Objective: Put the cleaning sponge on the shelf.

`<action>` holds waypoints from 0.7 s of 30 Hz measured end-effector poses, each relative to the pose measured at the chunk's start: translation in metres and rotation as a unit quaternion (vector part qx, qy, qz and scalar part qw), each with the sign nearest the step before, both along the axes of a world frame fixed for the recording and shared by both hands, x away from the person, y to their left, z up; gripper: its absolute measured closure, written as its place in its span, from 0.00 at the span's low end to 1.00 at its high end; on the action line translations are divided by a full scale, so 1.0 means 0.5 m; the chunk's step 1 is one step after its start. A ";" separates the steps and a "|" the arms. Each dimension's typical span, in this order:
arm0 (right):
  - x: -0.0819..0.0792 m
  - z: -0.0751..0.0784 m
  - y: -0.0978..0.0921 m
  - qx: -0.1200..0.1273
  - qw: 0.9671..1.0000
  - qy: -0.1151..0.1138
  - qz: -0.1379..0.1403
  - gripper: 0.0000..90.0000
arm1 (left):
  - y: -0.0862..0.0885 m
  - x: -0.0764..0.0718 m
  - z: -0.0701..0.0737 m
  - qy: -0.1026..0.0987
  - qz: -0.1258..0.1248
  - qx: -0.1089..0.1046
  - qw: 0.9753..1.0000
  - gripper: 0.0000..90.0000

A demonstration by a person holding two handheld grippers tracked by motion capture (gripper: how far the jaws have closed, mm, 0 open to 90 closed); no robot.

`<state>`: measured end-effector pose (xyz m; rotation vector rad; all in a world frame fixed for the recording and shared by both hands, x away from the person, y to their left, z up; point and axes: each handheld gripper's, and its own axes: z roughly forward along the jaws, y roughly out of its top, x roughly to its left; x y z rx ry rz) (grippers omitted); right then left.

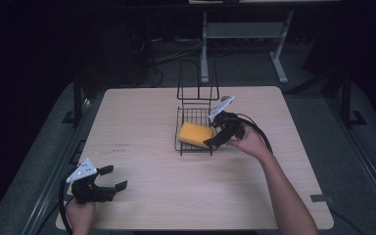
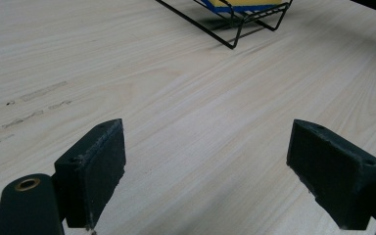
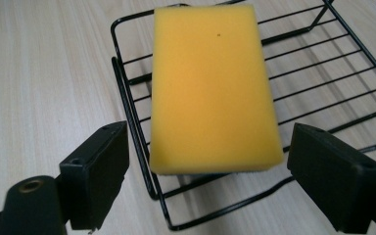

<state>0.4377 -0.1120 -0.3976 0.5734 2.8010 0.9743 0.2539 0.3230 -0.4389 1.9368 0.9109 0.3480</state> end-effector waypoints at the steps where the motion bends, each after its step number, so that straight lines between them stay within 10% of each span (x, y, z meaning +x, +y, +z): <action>1: -0.003 -0.002 -0.006 -0.001 1.000 -0.001 0.001 0.17 | 0.000 0.001 0.000 0.000 0.001 -0.001 1.000 0.16; 21: -0.041 -0.003 -0.051 -0.002 1.000 -0.002 -0.005 0.17 | 0.000 0.000 -0.001 0.003 0.001 0.000 1.000 0.16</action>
